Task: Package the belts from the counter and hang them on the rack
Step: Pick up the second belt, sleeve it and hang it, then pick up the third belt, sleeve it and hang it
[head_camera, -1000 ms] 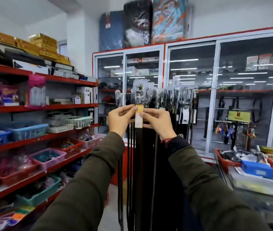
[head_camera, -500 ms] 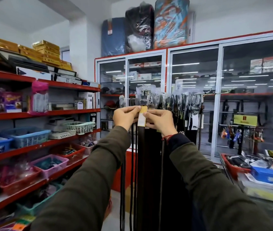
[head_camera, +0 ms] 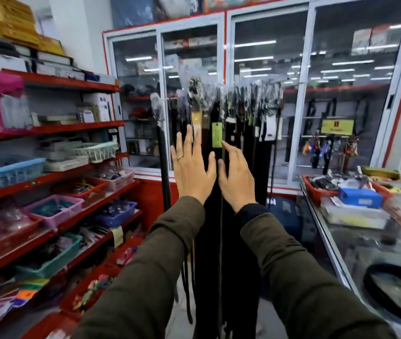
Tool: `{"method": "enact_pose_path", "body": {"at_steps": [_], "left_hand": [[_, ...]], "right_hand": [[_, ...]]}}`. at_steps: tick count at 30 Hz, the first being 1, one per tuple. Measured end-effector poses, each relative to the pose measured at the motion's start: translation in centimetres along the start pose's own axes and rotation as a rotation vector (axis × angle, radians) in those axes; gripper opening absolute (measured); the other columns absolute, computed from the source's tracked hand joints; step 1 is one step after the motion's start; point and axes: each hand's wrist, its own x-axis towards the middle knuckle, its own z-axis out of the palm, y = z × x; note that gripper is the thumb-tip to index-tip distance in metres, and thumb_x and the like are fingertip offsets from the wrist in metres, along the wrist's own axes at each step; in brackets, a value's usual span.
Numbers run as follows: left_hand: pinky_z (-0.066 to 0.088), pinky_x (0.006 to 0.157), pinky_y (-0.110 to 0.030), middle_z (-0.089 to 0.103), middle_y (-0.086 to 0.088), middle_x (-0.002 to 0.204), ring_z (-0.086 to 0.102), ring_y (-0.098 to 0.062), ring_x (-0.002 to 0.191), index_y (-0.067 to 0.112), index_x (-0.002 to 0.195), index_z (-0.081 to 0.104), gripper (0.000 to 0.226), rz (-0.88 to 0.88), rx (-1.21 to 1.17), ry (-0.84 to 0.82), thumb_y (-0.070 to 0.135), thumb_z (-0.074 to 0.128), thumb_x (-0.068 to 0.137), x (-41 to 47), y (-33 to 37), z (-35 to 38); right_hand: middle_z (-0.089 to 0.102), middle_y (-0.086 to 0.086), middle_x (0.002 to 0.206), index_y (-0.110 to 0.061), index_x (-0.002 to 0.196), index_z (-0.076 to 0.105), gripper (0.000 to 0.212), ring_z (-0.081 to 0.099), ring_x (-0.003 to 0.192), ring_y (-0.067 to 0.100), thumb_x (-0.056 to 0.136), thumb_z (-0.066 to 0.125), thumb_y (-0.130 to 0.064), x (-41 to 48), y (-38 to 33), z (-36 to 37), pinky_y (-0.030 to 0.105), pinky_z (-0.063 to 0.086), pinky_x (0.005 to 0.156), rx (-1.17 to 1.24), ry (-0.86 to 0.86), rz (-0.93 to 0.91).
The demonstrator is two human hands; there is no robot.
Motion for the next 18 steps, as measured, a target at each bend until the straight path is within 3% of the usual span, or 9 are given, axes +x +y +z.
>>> {"method": "enact_pose_path", "body": {"at_steps": [3, 6, 10, 18], "left_hand": [[0.001, 0.128, -0.046, 0.011, -0.005, 0.170, 0.002, -0.028, 0.157, 0.018, 0.158, 0.023, 0.063, 0.101, 0.063, -0.012, 0.037, 0.040, 0.100, -2.6, 0.2, 1.3], [0.001, 0.128, -0.048, 0.010, -0.004, 0.170, -0.001, -0.026, 0.157, 0.020, 0.157, 0.025, 0.060, 0.120, 0.056, -0.133, 0.036, 0.040, 0.100, -6.9, 1.5, 4.5], [0.000, 0.128, -0.048, 0.012, -0.002, 0.169, -0.001, -0.025, 0.158, 0.022, 0.154, 0.030, 0.056, 0.091, 0.009, -0.268, 0.036, 0.040, 0.101, -12.3, 3.7, 8.8], [0.002, 0.127, -0.052, 0.019, 0.000, 0.168, 0.003, -0.025, 0.157, 0.024, 0.151, 0.037, 0.051, 0.109, -0.091, -0.563, 0.036, 0.041, 0.101, -20.9, 11.3, 17.3]], "right_hand": [[0.041, 0.003, 0.157, -0.015, 0.151, 0.040, 0.049, 0.029, 0.152, 0.022, 0.103, 0.045, -0.024, -2.0, 1.5, -0.3, 0.042, 0.034, 0.121, -0.080, -0.003, -0.027], [0.030, 0.002, 0.163, -0.018, 0.152, 0.037, 0.051, 0.015, 0.157, 0.024, 0.102, 0.046, -0.025, -5.8, 5.4, -1.7, 0.050, 0.022, 0.125, -0.213, -0.062, 0.033], [0.024, 0.002, 0.166, -0.021, 0.152, 0.036, 0.054, 0.010, 0.158, 0.026, 0.099, 0.045, -0.025, -10.5, 10.9, -4.5, 0.053, 0.010, 0.127, -0.380, -0.160, 0.118], [0.018, 0.003, 0.168, -0.020, 0.152, 0.037, 0.057, 0.007, 0.158, 0.030, 0.096, 0.050, -0.020, -18.2, 21.1, -13.2, 0.055, 0.003, 0.127, -0.617, -0.320, 0.373]]}}
